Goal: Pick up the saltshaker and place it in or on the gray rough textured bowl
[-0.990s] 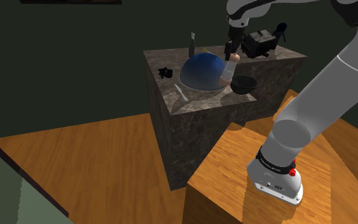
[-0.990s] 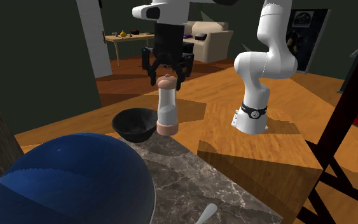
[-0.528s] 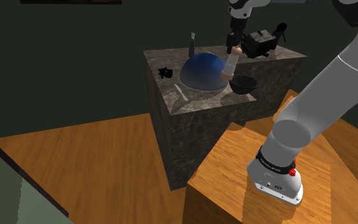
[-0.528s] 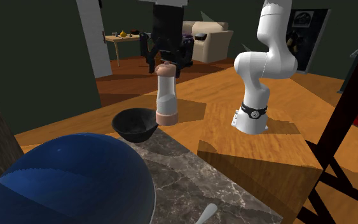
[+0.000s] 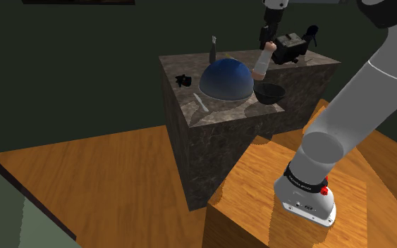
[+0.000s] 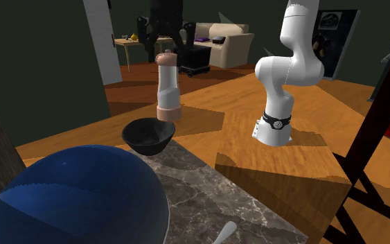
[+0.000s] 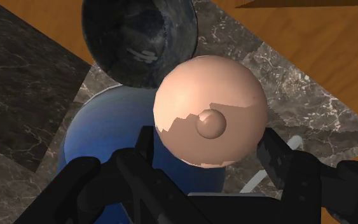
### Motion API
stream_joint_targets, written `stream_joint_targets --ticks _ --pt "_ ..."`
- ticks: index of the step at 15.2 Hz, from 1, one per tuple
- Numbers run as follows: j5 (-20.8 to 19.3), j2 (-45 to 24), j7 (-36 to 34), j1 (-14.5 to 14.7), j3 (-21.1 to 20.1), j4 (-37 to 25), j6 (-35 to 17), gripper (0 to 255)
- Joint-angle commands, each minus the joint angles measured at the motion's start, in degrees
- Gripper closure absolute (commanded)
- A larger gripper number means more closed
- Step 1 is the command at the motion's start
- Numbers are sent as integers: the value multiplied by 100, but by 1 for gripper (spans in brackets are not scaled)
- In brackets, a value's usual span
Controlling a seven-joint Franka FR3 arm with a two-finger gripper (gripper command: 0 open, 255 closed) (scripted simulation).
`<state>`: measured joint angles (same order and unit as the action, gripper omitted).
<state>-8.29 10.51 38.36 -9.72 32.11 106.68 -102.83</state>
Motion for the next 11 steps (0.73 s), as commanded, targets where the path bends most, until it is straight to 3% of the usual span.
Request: stream_joint_targets --ticks 1,8,11 --pt "125 -221 365 -88 214 -384 160 255" --pt "957 -1401 1717 -596 959 -2063 849 255" --pt "892 -1312 1673 -588 916 -1743 595 255"
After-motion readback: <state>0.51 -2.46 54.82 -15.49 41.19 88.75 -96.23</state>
